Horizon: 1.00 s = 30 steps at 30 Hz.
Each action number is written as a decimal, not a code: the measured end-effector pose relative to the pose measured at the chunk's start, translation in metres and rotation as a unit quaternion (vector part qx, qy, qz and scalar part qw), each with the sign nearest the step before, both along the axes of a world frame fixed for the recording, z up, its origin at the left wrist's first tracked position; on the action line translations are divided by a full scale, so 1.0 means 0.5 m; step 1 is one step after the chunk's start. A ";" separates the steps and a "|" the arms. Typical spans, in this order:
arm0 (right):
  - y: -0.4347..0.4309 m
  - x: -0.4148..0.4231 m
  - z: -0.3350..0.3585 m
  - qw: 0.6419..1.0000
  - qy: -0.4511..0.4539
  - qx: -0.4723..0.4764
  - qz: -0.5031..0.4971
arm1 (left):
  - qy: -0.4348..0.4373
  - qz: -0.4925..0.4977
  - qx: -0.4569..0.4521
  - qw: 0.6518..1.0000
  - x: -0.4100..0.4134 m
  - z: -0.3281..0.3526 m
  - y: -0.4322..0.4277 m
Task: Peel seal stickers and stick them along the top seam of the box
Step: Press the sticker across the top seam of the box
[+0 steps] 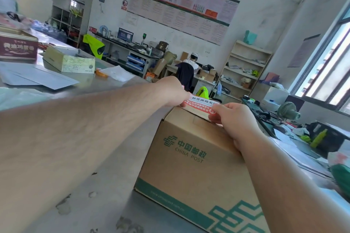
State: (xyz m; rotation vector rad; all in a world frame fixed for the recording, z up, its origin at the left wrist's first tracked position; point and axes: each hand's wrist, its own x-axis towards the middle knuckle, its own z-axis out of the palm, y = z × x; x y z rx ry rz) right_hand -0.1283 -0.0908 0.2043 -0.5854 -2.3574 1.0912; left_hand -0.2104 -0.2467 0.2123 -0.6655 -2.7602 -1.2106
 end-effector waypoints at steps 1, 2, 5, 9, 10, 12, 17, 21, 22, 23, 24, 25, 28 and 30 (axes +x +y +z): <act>-0.001 0.001 0.000 1.000 -0.001 0.000 0.000 | -0.004 0.001 0.007 1.000 0.001 0.000 -0.001; -0.001 0.002 0.000 1.000 -0.002 0.000 0.000 | -0.014 0.001 0.017 1.000 0.003 0.001 -0.001; 0.001 0.003 -0.002 1.000 -0.012 0.004 -0.001 | -0.034 0.000 0.006 0.999 0.007 0.003 -0.004; -0.002 0.004 -0.005 0.999 -0.029 0.022 0.001 | -0.078 -0.009 -0.006 0.997 -0.004 -0.005 -0.014; -0.004 0.005 -0.005 0.999 -0.028 0.033 0.000 | -0.096 -0.010 0.017 0.995 -0.008 -0.008 -0.017; -0.006 0.006 -0.003 0.999 -0.018 0.043 -0.001 | -0.106 -0.013 0.065 0.992 -0.008 -0.011 -0.019; 0.002 0.005 0.008 0.998 -0.019 0.056 -0.005 | -0.036 0.016 0.097 0.994 -0.015 -0.015 0.000; 0.003 -0.007 0.013 0.997 -0.055 0.046 -0.024 | -0.009 0.045 0.018 0.999 -0.005 -0.007 0.003; 0.003 -0.009 0.015 0.997 -0.056 0.044 -0.028 | 0.008 0.049 -0.010 0.999 0.001 -0.003 0.002; 0.003 -0.012 0.015 0.997 -0.059 0.048 -0.029 | 0.020 0.053 -0.030 0.998 0.004 -0.002 0.001; 0.004 -0.013 0.013 0.996 -0.062 0.056 -0.031 | 0.026 0.057 -0.045 0.997 0.008 0.000 0.000; 0.006 -0.016 0.011 0.995 -0.066 0.070 -0.032 | 0.030 0.059 -0.057 0.996 0.009 0.001 0.001; 0.014 -0.025 0.000 0.989 -0.077 0.118 -0.043 | 0.044 0.058 -0.086 0.994 0.012 0.001 0.006; 0.016 -0.029 -0.006 0.987 -0.080 0.131 -0.049 | 0.059 0.071 -0.098 0.991 0.011 -0.002 0.013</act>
